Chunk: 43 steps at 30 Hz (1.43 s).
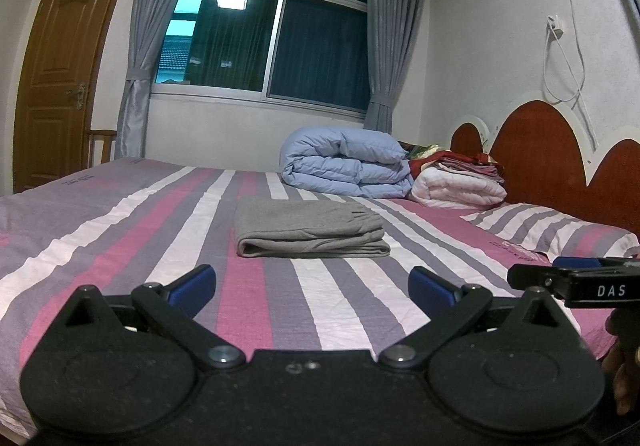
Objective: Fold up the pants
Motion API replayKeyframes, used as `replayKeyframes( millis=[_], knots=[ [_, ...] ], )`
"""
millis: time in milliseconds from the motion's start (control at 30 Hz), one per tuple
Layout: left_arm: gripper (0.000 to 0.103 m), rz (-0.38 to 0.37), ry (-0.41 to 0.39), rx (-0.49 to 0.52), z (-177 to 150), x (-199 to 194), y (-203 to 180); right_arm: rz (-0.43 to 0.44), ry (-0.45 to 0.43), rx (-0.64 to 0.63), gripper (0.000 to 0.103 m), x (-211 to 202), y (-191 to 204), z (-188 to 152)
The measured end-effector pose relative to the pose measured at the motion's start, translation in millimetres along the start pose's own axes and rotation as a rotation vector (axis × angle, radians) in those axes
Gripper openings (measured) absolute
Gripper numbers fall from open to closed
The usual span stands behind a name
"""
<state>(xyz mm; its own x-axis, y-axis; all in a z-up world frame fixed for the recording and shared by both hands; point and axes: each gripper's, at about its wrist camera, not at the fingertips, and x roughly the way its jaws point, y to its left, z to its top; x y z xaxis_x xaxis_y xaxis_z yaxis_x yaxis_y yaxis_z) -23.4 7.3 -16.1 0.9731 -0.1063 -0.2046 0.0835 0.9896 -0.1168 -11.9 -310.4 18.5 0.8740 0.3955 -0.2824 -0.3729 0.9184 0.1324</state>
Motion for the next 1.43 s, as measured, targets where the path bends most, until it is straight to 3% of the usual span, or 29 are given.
replayKeyframes(
  millis=[1133, 1433],
  knots=[
    [0.097, 0.004, -0.003, 0.002, 1, -2, 2, 0.003, 0.001, -0.002, 0.103, 0, -4, 1],
    [0.094, 0.029, -0.053, -0.010, 7, -7, 12, 0.003, 0.001, -0.002, 0.103, -1, -3, 1]
  ],
)
